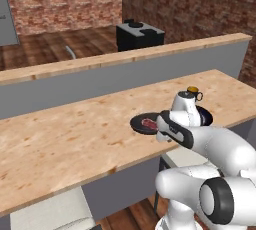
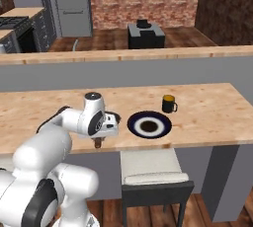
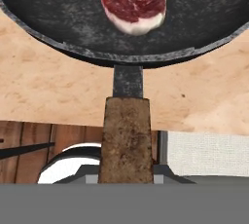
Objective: Pick up the pan with the steak in it and place it on the dining table. Then place the steak on the plate.
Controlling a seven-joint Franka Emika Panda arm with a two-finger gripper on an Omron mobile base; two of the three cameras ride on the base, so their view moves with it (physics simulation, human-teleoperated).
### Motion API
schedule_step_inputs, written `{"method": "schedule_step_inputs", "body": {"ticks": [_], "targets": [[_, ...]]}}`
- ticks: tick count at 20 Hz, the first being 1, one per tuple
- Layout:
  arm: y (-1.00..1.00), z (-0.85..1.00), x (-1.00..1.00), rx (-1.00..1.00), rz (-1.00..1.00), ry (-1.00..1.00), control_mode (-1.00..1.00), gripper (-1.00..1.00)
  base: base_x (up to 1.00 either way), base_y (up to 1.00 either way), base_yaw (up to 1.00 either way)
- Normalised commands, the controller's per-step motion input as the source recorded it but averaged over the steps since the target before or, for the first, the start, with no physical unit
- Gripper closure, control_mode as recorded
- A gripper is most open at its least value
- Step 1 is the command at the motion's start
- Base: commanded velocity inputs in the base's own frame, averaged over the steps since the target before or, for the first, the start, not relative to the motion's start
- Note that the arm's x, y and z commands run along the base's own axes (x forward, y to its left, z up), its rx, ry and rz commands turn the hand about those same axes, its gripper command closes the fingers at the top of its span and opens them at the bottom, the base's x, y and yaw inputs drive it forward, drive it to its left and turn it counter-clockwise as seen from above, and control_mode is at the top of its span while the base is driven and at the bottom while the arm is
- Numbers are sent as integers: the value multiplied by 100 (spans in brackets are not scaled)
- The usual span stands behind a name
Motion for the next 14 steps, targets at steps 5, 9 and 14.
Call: {"method": "schedule_step_inputs", "body": {"ticks": [5, 9, 14], "targets": [[0, -32, -32, -4, 0, -3, -100, 100, 0, 0, 0], [0, -24, 9, -3, 0, 0, -100, 100, 0, 0, 0], [0, -32, 26, -4, -1, 0, -100, 100, 0, 0, 0]]}}
